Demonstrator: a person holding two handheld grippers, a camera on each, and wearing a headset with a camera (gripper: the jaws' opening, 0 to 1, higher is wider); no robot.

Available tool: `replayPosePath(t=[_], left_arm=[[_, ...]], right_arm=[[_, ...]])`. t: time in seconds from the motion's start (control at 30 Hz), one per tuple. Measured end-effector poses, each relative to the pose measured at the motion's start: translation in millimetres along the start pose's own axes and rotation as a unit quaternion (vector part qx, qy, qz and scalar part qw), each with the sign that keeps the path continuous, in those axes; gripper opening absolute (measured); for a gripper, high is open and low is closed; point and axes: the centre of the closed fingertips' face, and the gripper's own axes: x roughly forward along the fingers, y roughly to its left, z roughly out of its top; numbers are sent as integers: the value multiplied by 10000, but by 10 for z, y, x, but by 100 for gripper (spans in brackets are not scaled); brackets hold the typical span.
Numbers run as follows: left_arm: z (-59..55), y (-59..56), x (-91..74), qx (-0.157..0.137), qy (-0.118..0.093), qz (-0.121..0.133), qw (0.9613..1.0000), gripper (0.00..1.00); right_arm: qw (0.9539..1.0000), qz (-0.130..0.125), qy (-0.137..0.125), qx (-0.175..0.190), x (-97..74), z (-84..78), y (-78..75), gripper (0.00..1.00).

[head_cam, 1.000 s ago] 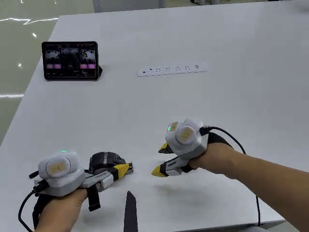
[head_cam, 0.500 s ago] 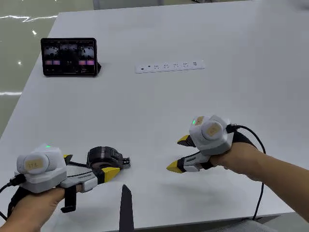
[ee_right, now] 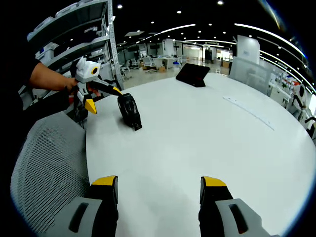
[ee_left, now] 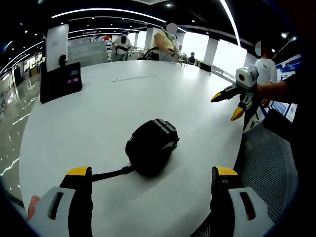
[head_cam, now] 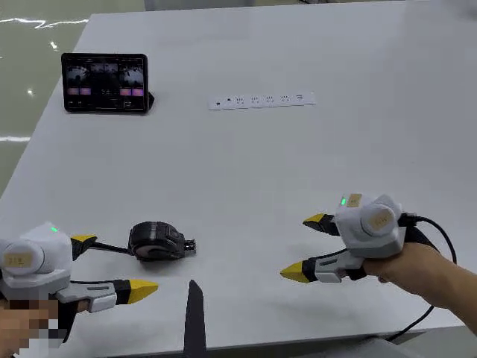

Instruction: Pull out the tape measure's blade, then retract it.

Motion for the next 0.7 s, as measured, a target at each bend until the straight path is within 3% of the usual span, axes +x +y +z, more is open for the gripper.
replayPosePath(t=[0.13,0.2,0.47,0.57,0.7], left_arm=[[-87,72,-35,275,279,119,9992,99],[-104,57,-36,261,310,64,9992,99],[-93,85,-105,148,221,-42,9996,99],[-82,125,-134,48,177,-24,9998,99],[-90,150,-163,152,215,35,9996,99]], right_arm=[[9998,-128,131,84,-151,-187,-120,68],[9997,-156,121,138,-214,-237,-159,71],[9982,-441,224,334,-477,-493,-418,78],[9979,-493,261,318,-555,-538,-435,81],[9975,-544,235,383,-644,-585,-482,85]])
